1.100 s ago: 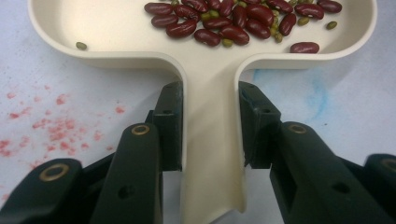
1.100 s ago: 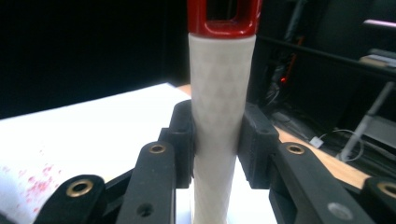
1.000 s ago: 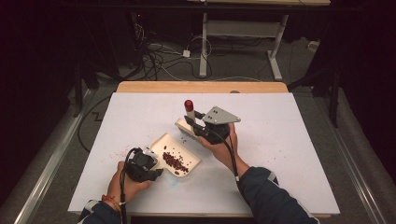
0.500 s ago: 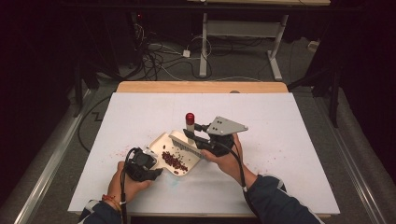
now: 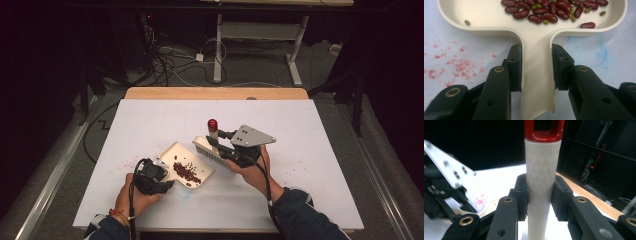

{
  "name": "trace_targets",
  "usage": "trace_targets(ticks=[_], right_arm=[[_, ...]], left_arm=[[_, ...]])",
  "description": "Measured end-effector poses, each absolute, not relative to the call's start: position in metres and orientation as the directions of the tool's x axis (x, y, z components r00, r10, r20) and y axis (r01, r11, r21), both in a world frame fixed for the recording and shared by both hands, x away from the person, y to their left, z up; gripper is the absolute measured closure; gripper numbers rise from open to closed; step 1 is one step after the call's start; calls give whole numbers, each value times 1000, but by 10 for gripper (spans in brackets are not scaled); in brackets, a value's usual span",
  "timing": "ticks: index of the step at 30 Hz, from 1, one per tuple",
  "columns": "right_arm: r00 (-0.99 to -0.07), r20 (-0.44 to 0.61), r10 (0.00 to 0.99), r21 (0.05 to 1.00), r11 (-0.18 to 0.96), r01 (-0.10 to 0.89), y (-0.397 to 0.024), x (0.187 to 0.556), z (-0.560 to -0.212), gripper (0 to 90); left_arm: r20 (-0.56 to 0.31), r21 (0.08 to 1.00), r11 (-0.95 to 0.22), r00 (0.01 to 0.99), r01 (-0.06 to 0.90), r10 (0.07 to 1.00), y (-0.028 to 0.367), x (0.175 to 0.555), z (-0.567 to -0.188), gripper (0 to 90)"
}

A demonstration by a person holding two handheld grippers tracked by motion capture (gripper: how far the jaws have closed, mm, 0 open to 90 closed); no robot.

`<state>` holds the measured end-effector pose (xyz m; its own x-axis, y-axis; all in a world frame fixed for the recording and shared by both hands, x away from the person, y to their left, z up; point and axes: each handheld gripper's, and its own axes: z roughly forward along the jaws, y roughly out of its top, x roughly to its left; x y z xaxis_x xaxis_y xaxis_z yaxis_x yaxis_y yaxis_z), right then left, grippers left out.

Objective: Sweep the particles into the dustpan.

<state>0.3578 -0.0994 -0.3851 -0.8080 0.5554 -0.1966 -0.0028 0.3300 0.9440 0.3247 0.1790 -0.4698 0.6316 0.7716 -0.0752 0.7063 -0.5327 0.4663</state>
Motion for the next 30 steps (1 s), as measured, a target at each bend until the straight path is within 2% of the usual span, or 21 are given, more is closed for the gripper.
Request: trace_targets(ticks=[10,30], right_arm=[[-815,-247,525,930,363,-48,-85,350,-390,698],[-850,-238,470,930,364,-59,-63,333,-397,697]], left_arm=[[-74,481,-536,642,693,763,169,317,-467,636],[-57,488,-545,648,682,759,154,313,-468,636]])
